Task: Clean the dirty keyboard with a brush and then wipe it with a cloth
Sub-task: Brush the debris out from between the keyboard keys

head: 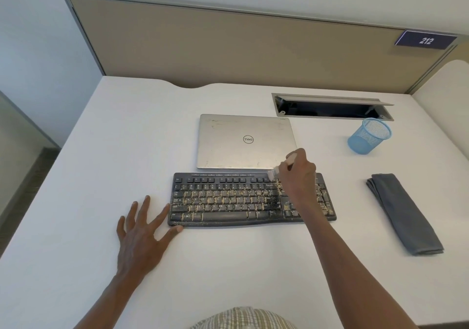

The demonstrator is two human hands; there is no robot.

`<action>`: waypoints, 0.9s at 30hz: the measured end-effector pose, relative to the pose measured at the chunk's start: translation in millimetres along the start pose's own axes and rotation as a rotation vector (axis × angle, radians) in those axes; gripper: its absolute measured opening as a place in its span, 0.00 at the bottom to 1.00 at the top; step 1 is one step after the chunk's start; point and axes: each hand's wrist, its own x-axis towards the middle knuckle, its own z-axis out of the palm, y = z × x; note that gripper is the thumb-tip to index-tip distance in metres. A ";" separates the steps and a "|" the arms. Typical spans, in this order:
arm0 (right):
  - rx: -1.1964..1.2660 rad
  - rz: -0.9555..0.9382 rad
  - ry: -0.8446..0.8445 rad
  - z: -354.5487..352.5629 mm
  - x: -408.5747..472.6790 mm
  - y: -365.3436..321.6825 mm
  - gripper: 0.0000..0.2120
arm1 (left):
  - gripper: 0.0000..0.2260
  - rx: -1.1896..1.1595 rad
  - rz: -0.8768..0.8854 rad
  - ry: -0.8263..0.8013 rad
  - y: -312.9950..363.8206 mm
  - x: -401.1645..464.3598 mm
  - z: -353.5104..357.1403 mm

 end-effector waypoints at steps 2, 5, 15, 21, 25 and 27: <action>-0.005 -0.016 -0.021 2.5 -1.9 1.5 0.03 | 0.35 0.001 0.001 -0.003 0.1 0.1 -0.4; -0.063 0.010 -0.060 -0.7 0.5 1.1 0.05 | 0.35 -0.004 -0.001 -0.001 0.6 0.1 -0.2; -0.072 0.014 -0.073 -5.5 2.1 -0.9 0.04 | 0.34 0.007 0.009 0.012 -0.1 -0.6 0.9; -0.075 0.012 -0.066 -5.9 1.8 2.6 0.04 | 0.34 0.002 0.008 0.010 -0.8 0.3 1.6; 0.014 0.048 -0.024 -8.4 5.6 1.9 0.04 | 0.35 0.006 0.007 0.007 -1.2 0.1 1.6; 0.006 0.085 -0.023 -8.2 5.4 7.3 0.04 | 0.34 0.009 0.008 0.006 -1.2 0.2 1.3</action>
